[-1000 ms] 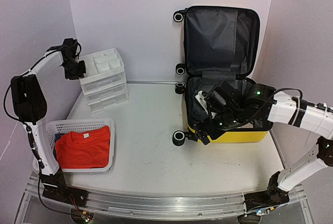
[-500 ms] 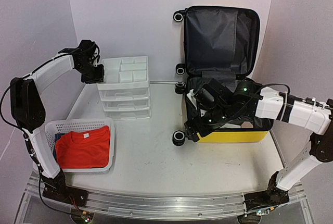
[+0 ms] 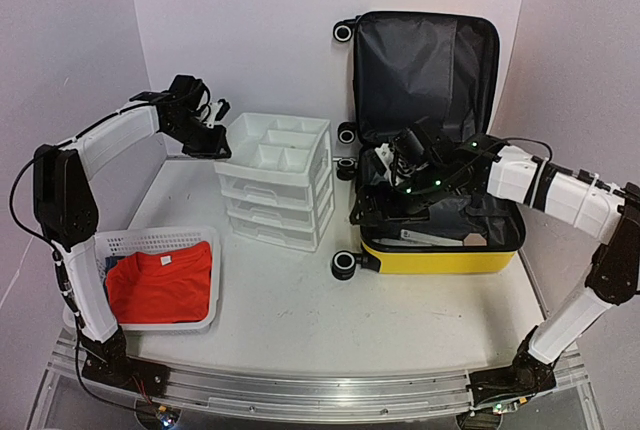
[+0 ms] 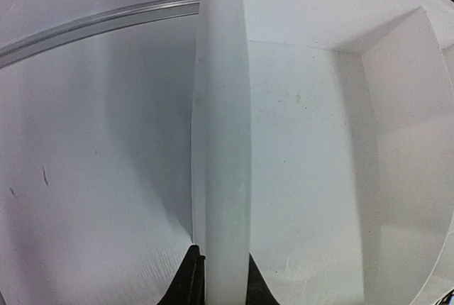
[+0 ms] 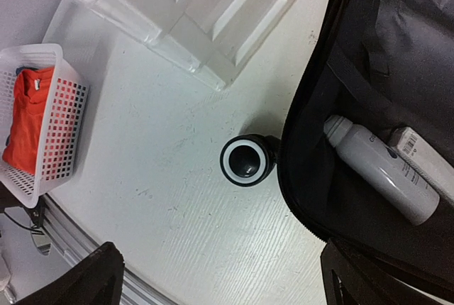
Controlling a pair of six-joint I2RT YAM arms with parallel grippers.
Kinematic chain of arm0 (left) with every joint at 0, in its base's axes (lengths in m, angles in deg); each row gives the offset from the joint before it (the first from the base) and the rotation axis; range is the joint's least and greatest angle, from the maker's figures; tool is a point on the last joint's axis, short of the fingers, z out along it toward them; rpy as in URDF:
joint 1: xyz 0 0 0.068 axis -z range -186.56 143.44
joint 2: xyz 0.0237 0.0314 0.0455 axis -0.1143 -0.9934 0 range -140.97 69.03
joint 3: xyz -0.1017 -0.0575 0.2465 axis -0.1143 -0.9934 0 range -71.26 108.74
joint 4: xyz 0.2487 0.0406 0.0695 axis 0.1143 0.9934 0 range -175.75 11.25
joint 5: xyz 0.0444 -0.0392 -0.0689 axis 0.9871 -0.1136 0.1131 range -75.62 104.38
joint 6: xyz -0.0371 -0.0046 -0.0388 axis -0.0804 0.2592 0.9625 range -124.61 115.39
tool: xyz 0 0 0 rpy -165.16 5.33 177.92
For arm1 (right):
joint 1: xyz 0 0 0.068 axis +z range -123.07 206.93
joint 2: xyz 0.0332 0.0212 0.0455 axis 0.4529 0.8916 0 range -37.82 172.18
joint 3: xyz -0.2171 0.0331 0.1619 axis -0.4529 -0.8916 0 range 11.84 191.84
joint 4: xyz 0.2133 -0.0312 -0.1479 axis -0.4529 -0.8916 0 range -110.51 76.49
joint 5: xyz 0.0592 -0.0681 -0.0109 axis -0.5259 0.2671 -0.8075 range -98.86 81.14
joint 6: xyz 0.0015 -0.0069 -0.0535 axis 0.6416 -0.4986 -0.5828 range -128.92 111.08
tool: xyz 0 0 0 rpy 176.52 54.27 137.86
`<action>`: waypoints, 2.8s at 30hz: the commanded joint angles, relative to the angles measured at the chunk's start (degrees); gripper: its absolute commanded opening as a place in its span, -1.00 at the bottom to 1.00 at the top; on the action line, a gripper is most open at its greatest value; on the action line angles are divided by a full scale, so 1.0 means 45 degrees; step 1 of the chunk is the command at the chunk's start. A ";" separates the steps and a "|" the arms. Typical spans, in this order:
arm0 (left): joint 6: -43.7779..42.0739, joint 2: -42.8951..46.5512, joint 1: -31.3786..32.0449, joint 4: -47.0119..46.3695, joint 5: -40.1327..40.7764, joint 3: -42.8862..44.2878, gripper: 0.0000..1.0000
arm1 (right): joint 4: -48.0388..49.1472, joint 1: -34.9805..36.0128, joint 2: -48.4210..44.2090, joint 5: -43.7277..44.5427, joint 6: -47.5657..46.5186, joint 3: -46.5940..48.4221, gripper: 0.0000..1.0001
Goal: Open, take out, and arrange the luggage
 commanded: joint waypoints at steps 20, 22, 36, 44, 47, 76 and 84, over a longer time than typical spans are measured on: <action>-0.6286 0.0027 0.0032 -0.3377 -0.7740 0.0527 -1.00 | 0.2156 -0.4375 0.3727 -0.8819 0.2800 0.4364 -0.05; -0.6236 -0.0015 0.0036 -0.3380 -0.7987 0.0647 -1.00 | 0.2168 -0.4393 0.4755 -0.9430 0.2996 0.5451 -0.34; -0.5966 -0.0043 0.0029 -0.3587 -0.8163 0.0774 -1.00 | 0.3616 -0.3989 0.8005 -1.2768 0.4106 0.7877 -1.00; -0.5466 0.0072 0.0032 -0.3986 -0.7339 0.0470 -1.00 | 0.4517 -0.3421 0.8111 -1.2830 0.4561 0.7193 -1.00; -0.5088 0.0243 -0.0045 -0.4475 -0.6888 0.0044 -1.00 | 0.4920 -0.3241 0.8220 -1.2866 0.4860 0.7269 -1.00; -0.5228 0.0257 -0.1162 -0.5763 -0.9439 -0.0602 -1.00 | 0.5028 -0.4197 0.9618 -1.2854 0.5616 0.7722 -1.00; -0.5058 0.0162 -0.1145 -0.5873 -0.9476 -0.0557 -1.00 | 0.5089 -0.3699 0.9855 -1.3450 0.5337 0.7905 -1.00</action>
